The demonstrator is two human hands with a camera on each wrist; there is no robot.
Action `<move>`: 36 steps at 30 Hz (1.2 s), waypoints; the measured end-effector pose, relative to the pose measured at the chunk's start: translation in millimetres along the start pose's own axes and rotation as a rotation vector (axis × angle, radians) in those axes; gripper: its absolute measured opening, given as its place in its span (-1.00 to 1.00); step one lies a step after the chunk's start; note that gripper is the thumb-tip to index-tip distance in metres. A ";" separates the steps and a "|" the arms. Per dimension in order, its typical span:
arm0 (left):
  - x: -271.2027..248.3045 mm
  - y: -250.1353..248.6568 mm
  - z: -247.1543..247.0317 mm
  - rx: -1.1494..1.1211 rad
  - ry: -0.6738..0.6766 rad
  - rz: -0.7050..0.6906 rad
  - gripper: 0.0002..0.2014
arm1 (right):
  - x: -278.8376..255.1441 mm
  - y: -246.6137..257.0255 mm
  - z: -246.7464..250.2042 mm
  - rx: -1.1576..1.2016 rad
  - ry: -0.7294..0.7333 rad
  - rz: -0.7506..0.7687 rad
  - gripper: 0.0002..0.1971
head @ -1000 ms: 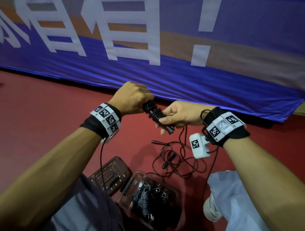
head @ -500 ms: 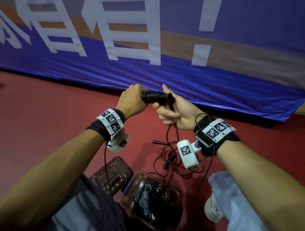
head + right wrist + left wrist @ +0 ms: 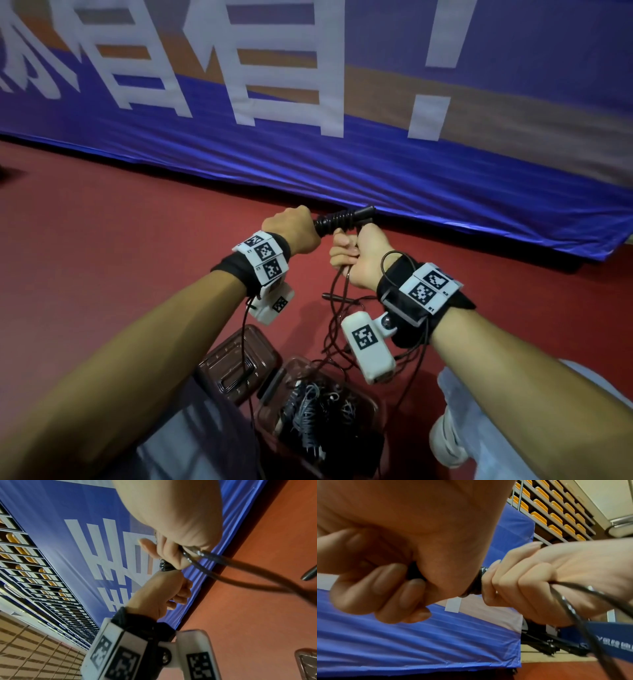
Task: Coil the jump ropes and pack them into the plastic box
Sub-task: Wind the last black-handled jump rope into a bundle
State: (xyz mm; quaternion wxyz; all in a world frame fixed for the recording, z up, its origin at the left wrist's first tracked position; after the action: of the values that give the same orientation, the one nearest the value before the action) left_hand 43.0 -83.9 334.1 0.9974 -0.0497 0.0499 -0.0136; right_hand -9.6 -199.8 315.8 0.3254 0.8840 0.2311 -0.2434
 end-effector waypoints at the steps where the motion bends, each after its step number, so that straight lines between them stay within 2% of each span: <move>1: 0.8 -0.9 -0.4 0.029 -0.003 0.010 -0.72 | 3.1 -0.4 1.5 0.020 -0.024 0.004 -0.60; 4: 2.8 -4.1 -4.3 0.136 0.003 0.031 -0.79 | 8.6 -1.3 4.9 -0.048 -0.021 -0.031 -0.58; 9: 5.4 -13.3 -6.5 0.287 0.019 0.028 -0.87 | -1.5 19.4 8.0 -0.607 -0.135 0.048 -0.67; 13: 3.6 -19.1 -3.4 0.380 0.027 0.025 -0.90 | -3.7 30.9 13.8 -0.933 -0.174 0.035 -0.68; 17: -0.5 -27.6 -10.0 0.445 0.059 0.012 -0.93 | -16.0 37.7 15.2 -1.661 -0.320 0.268 -0.86; 19: -3.9 -32.2 -15.3 0.487 0.091 -0.003 -0.94 | -18.9 39.2 18.9 -2.011 -0.318 0.368 -0.95; 21: -6.6 -33.0 -23.0 0.514 0.143 -0.038 -0.94 | -21.3 43.3 21.7 -2.220 -0.283 0.450 -0.96; 25: -4.3 -30.8 -31.8 0.481 0.212 -0.175 -0.92 | -23.7 60.5 26.3 -2.344 -0.127 0.483 -0.68; 31: -3.6 -35.3 -28.4 0.483 0.182 -0.316 -0.85 | -25.7 74.3 30.3 -2.312 -0.161 0.571 -0.52; 34: -4.7 -37.8 -29.6 0.499 0.199 -0.368 -0.83 | -19.5 73.5 36.1 -2.272 -0.154 0.511 -0.43; 36: -3.7 -40.9 -24.5 0.544 0.158 -0.429 -0.82 | -13.5 70.8 41.5 -2.269 -0.118 0.455 -0.42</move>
State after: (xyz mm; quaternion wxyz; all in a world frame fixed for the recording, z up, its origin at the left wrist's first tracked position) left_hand 35.9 -126.9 314.3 0.9416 0.2097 0.1101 -0.2395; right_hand 8.5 -280.0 328.6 0.9781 0.0923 0.1366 0.1272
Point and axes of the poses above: each hand's wrist, its own x-axis towards the middle knuckle, its own z-axis out of the back of the hand, y = z × x, the point moved 3 cm from there along x, towards the middle knuckle, and after that the axes turned 2 degrees about -z, right-handed, at the moved point
